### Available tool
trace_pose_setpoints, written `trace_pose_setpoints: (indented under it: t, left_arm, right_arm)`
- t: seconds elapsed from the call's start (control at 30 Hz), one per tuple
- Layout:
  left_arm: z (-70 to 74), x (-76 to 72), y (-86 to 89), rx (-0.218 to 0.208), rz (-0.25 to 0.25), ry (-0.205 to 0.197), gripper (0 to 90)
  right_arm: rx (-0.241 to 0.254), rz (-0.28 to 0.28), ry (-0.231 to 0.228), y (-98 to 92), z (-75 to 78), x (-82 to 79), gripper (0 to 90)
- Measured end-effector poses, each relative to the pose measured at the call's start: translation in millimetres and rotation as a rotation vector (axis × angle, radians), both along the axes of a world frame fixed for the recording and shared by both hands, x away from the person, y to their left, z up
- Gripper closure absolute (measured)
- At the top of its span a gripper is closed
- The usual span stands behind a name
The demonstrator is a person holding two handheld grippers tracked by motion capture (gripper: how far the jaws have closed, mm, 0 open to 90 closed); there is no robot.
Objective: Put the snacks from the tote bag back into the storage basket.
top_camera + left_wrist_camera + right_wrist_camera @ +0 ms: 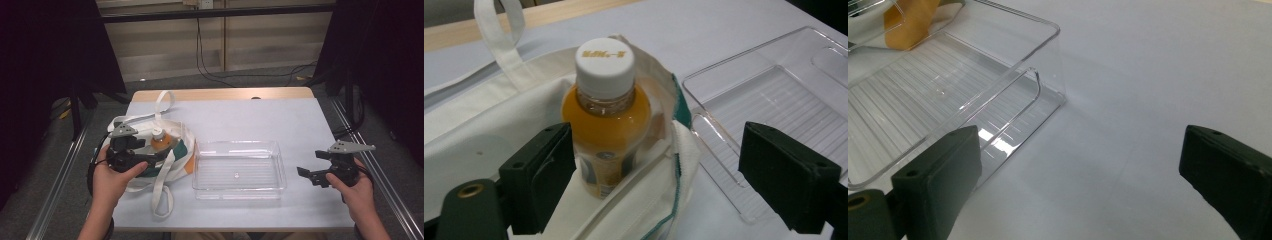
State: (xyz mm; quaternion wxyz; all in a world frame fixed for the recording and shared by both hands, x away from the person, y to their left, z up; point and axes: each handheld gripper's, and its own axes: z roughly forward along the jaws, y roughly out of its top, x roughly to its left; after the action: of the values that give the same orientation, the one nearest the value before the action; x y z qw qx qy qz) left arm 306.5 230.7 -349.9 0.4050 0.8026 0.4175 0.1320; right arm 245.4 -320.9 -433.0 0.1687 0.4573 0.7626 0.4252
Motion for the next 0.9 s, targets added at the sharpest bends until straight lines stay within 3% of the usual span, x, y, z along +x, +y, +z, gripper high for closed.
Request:
trace_pose_setpoints:
  t: [0.23,0.43,0.53,0.57,0.67,0.8,0.87,0.9]
  left_arm:
    - [0.7,12.3,0.5,0.023,0.009,0.014,18.5]
    - [2.2,21.1,-3.7,0.014,0.013,0.015,22.7]
    - [4.3,29.2,-6.0,0.044,0.021,0.028,25.8]
    - [4.2,30.8,-7.3,0.028,0.034,0.033,26.1]
    - [4.0,34.8,-7.4,0.051,0.042,0.037,26.4]
    - [4.3,38.9,-9.2,0.033,0.055,0.054,31.2]
    - [6.1,42.1,-9.6,0.064,0.039,0.062,33.5]
    - [6.0,42.7,-11.0,0.057,0.043,0.064,35.1]
  right_arm:
    - [-0.004,0.005,-0.002,0.2,0.0,0.6,3.1]
    - [-0.004,0.006,0.001,1.0,0.3,0.8,3.1]
    - [-0.002,0.008,-0.004,0.5,0.6,1.0,3.1]
    - [-0.003,0.008,-0.005,0.4,0.7,1.1,3.1]
    - [-0.002,0.005,-0.004,0.2,0.8,1.0,3.1]
    - [0.004,0.0,-0.008,-1.1,1.0,1.0,3.1]
    - [0.004,0.005,-0.01,-1.7,1.2,1.2,3.1]
    - [0.004,0.004,-0.01,-1.7,1.2,1.2,3.1]
